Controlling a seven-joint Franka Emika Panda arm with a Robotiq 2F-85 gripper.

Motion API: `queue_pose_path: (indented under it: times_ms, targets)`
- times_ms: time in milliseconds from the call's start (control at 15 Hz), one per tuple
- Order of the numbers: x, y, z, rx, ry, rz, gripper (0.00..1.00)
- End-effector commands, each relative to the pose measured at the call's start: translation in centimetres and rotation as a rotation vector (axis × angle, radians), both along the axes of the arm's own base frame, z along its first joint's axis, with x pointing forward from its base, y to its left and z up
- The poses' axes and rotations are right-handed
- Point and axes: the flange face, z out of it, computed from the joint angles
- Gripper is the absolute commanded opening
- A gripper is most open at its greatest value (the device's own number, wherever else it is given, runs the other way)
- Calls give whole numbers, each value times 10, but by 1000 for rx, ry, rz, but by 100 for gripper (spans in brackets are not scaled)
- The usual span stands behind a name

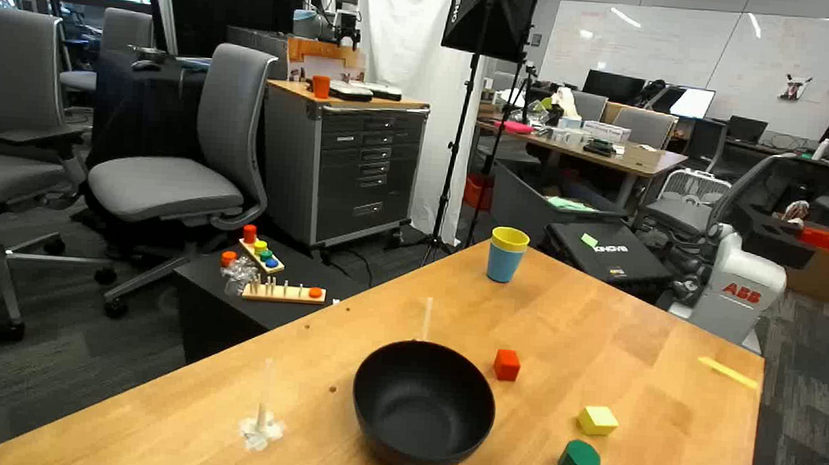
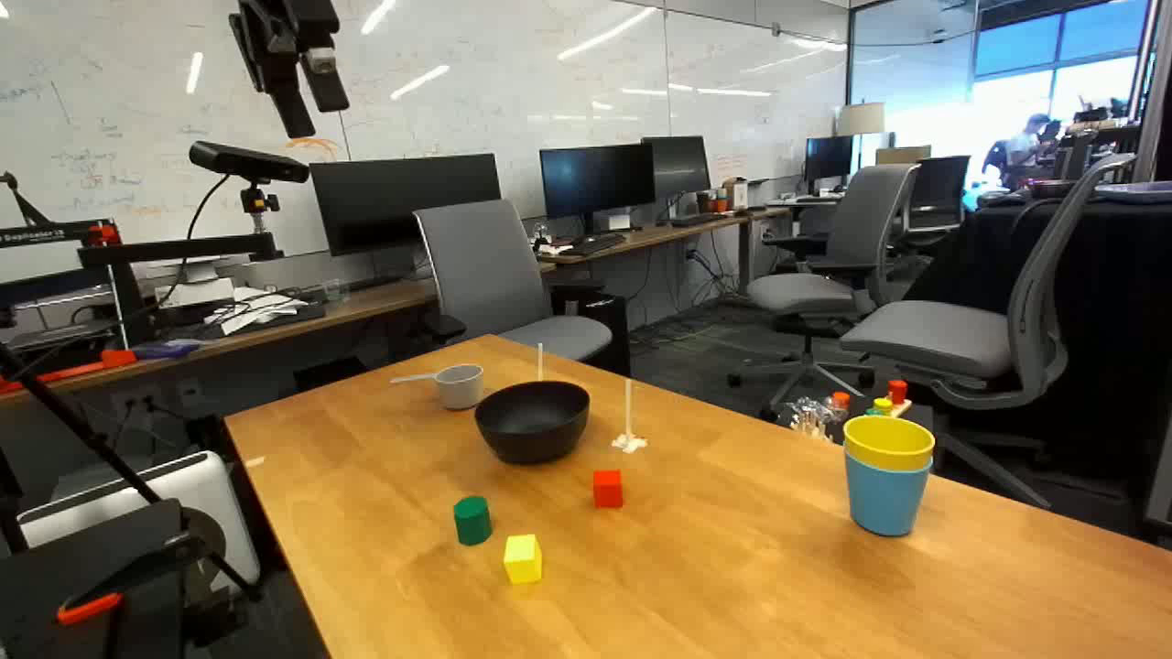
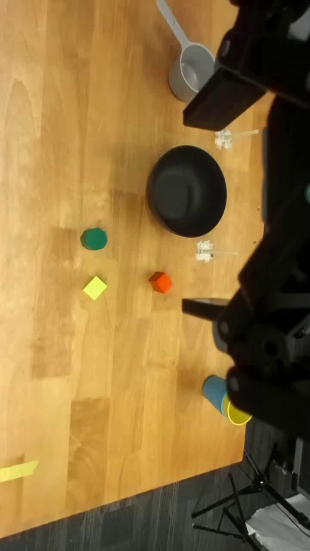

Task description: Put the green, orange and yellow building blocks in the black bowl

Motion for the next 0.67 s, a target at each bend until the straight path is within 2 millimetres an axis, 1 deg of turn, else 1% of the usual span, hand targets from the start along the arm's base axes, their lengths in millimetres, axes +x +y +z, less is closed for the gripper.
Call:
queue_pose_path:
  times_ms: [0,200,600]
  targets:
    - [0,0,2,0,-3,0,100]
    - [1,1,8,2,-17,1,100]
    - [1,1,8,2,-18,1,100]
